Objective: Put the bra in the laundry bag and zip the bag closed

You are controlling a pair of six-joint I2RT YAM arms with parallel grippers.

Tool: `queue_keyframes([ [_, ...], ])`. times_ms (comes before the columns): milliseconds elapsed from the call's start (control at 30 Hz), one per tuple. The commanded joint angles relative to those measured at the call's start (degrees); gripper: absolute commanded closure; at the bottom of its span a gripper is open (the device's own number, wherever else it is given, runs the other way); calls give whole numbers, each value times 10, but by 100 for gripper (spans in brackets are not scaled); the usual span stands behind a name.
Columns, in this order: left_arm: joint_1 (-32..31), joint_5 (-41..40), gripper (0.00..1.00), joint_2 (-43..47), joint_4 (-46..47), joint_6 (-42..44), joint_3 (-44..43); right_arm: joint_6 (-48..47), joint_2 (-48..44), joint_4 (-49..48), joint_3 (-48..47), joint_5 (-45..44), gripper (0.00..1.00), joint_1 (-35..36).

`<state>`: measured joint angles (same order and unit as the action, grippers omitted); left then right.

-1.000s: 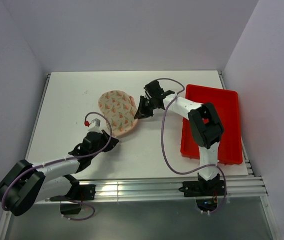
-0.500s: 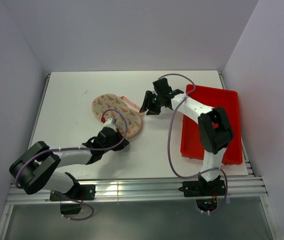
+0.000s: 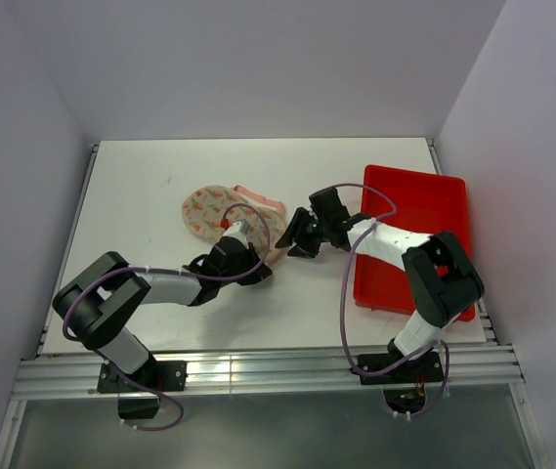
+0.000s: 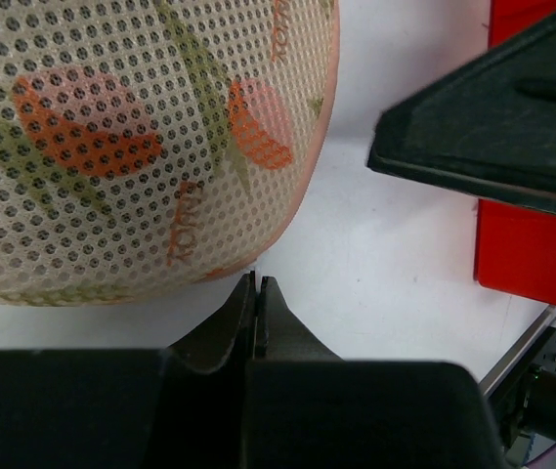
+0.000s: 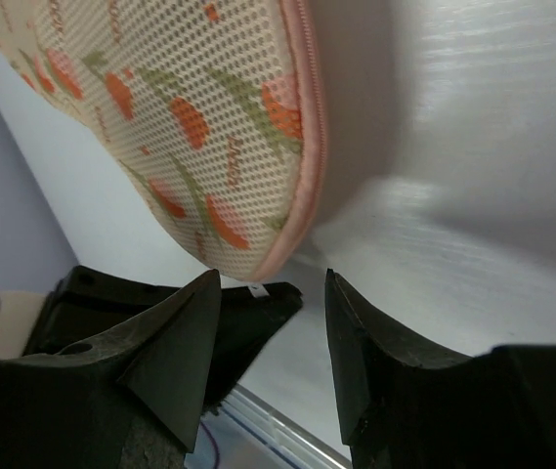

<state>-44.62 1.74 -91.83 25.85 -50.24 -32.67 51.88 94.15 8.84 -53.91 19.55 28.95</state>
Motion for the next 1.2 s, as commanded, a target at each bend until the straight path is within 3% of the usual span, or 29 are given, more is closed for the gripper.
queue_keyframes([
  [0,-6,19,100,0,32,13,-21,55,5,-84,9,2,45,10],
  [333,-6,27,100,6,25,17,-19,125,43,-167,50,14,45,21],
  [833,-7,35,100,-3,32,17,-21,161,67,-205,55,2,47,47],
  [933,-7,32,100,-2,26,20,-21,170,78,-217,56,-1,53,52],
  [1067,-7,25,100,2,16,21,-13,172,89,-219,53,-6,81,52],
  [1167,-6,15,100,11,15,19,2,167,89,-212,48,-14,90,52],
])
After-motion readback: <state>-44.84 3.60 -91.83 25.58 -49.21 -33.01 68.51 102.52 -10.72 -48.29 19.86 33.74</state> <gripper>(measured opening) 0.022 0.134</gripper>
